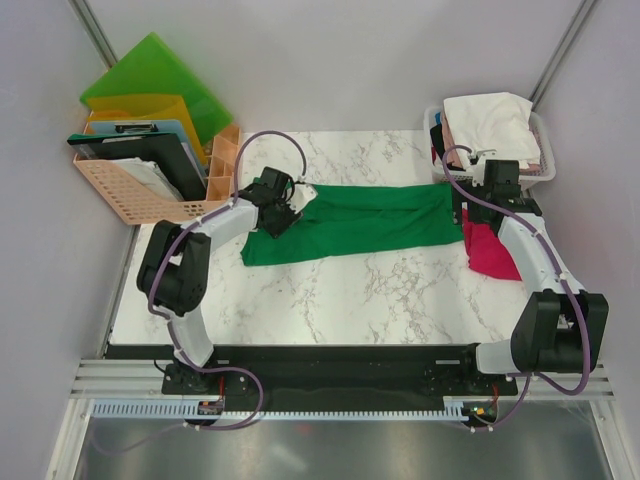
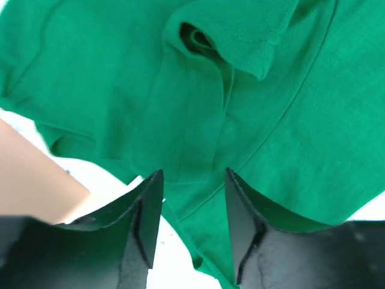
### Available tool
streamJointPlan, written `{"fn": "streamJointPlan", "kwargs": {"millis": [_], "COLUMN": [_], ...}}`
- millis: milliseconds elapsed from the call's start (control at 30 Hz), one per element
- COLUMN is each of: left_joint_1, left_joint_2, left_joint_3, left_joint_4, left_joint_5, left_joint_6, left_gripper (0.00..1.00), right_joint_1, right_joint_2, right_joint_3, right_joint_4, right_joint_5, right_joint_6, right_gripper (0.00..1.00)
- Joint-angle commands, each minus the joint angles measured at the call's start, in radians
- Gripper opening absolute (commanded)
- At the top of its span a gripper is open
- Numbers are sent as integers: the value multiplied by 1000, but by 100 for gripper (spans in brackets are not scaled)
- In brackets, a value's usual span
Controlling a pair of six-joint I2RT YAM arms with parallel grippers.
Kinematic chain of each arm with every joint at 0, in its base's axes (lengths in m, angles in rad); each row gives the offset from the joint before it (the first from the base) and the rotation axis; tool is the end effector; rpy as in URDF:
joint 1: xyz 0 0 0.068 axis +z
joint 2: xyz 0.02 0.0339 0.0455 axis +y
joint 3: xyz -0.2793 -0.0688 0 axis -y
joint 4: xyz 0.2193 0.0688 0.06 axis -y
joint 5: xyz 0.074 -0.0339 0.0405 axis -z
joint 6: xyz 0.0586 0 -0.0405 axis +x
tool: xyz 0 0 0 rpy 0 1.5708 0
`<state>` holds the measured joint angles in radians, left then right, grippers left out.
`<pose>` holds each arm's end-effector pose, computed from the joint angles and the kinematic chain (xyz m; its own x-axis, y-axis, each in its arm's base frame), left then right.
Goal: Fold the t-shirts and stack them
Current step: Fold the other side of the tshirt into a rectangle
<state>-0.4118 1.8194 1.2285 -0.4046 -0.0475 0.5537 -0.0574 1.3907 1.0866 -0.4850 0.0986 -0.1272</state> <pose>0.3460 -0.1481 0.2007 -0.4562 0.7724 -0.4418 0.7242 0.6108 0.3200 0.2896 -0.0224 0.2860 -0.7189 -0.0851 -0.6899 0.0354 0.9867 -0.1587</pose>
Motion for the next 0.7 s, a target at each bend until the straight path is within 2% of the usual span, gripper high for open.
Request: {"fn": "streamJointPlan", "kwargs": {"millis": [0,200,267,300,333,400,667], "left_joint_1": [-2,-1,-1,-1,-1,-1,-1], "left_joint_2": [43,57,61,69,72,80,72], "left_joint_3": [35,26,22,23,28,38,63], "left_joint_4": [0,-2,1,4,3,3,7], "left_joint_5": [20,29,26,23,18,15,-5], "left_joint_6": [-24,-31,-28,-26,-25,-26,-21], "left_gripper": [51,50,44,40,30,2,2], "right_joint_1": [-4,-5,-4,-4,-5,-5,-5], "right_joint_2": [5,16,24,25,27,28,41], "right_joint_3": [-8,-5,-4,-4,-4,-5,-4], "right_joint_4": [26,23,20,19,19,17,11], "right_joint_5": [-11,-14,-20,-22,-23,-30,-39], "right_joint_6": [-2,-5,-5,-6,-6,-8,-14], "right_gripper": [91,91,91,91,91,91,91]}}
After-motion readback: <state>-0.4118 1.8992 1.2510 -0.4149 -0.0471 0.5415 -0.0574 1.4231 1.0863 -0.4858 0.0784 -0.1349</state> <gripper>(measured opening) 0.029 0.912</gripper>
